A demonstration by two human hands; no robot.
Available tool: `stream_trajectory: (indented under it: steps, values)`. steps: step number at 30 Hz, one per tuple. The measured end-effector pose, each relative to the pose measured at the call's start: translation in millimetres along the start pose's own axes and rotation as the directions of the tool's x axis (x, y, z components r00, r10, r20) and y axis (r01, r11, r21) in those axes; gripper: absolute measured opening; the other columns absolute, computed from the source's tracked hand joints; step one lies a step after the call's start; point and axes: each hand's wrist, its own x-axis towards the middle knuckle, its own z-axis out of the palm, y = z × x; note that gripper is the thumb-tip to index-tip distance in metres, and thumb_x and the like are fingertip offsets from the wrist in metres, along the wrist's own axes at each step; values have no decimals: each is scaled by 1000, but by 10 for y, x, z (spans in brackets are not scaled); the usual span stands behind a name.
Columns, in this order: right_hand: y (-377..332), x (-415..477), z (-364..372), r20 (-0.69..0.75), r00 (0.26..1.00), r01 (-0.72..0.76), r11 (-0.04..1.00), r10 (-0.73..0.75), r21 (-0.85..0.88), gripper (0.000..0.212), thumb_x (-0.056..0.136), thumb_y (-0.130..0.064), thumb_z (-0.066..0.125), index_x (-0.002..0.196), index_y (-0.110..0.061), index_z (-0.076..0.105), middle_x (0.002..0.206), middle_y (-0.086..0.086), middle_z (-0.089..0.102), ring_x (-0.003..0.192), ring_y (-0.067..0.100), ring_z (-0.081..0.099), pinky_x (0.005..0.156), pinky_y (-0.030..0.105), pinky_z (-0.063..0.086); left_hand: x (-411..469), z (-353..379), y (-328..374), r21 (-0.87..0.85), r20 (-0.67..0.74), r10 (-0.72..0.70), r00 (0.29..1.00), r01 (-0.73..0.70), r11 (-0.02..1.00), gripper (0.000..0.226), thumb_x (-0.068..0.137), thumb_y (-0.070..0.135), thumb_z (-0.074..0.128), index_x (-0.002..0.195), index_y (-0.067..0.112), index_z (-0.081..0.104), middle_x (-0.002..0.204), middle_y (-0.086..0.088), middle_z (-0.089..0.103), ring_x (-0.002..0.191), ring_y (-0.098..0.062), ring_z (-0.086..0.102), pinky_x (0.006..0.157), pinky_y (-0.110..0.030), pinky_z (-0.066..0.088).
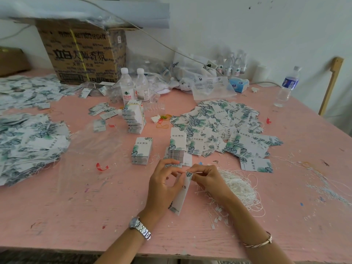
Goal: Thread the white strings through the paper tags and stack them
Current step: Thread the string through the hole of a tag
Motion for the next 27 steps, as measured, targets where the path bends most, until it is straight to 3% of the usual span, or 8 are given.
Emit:
stream_trajectory:
  steps: [8, 12, 15, 17, 20, 22, 25, 27]
  values:
    - [-18, -5, 9, 28, 1000, 8, 998, -6, -61, 14, 87, -6, 71, 95, 6, 74, 80, 0, 73, 54, -4, 60, 53, 7, 44, 18, 7, -44, -13, 7, -64, 998, 65, 998, 14, 83, 7, 79, 90, 18, 76, 117, 9, 60, 82, -10, 63, 66, -14, 41]
    - [-41, -16, 25, 16, 999, -38, 995, 40, -97, 16, 91, -17, 68, 97, -4, 75, 64, -5, 63, 45, 0, 45, 46, 12, 35, 6, 29, -81, 5, 11, -110, 994, 110, 994, 11, 85, 9, 77, 89, 18, 73, 119, 11, 55, 91, -6, 60, 68, -8, 39]
    - [-59, -10, 28, -10, 996, -92, 995, 91, -44, 25, 99, -29, 56, 108, -12, 72, 71, -3, 55, 48, 7, 30, 43, 19, 28, -2, 32, -107, 7, -28, -128, 991, 129, 992, 7, 87, 14, 76, 90, 19, 71, 123, 5, 49, 110, -6, 55, 82, -5, 38]
    - [-71, -11, 39, -6, 994, -108, 994, 108, 9, 29, 101, -32, 51, 114, -14, 70, 72, -14, 54, 48, 5, 29, 42, 17, 28, 3, 30, -112, 8, -40, -140, 989, 140, 990, 5, 88, 18, 75, 90, 21, 71, 125, 2, 47, 116, -17, 54, 91, -16, 42]
    - [-91, -27, 53, -5, 996, -88, 992, 88, -92, 24, 96, -34, 59, 111, -20, 72, 72, 9, 53, 51, 11, 34, 47, 18, 29, 10, 26, -108, 6, -44, -132, 990, 132, 991, 7, 88, 20, 75, 90, 24, 70, 125, 0, 47, 118, -22, 54, 94, -29, 46]
    - [-77, -32, 52, 2, 998, -60, 990, 61, -130, 17, 95, -25, 64, 105, -14, 72, 68, 14, 55, 53, 13, 40, 51, 18, 30, 11, 19, -89, -20, -34, -135, 990, 134, 991, 6, 88, 26, 74, 92, 22, 71, 125, 0, 47, 119, -20, 53, 94, -21, 45]
    - [-46, -24, 51, -4, 1000, -26, 994, 26, -110, 7, 93, -10, 67, 96, -7, 72, 66, -16, 56, 51, 0, 42, 51, 11, 34, 5, 15, -66, -34, -26, -130, 991, 129, 991, 13, 87, 30, 71, 92, 18, 73, 125, -2, 47, 115, -5, 51, 87, -3, 38]
    - [-41, -16, 59, -18, 999, -28, 998, 27, -60, 5, 88, -7, 70, 92, -6, 73, 81, -8, 62, 55, 1, 49, 54, 12, 40, 3, 21, -68, -26, -12, -123, 992, 122, 992, 9, 88, 21, 75, 93, 14, 74, 125, -3, 48, 114, -5, 51, 85, -1, 37]
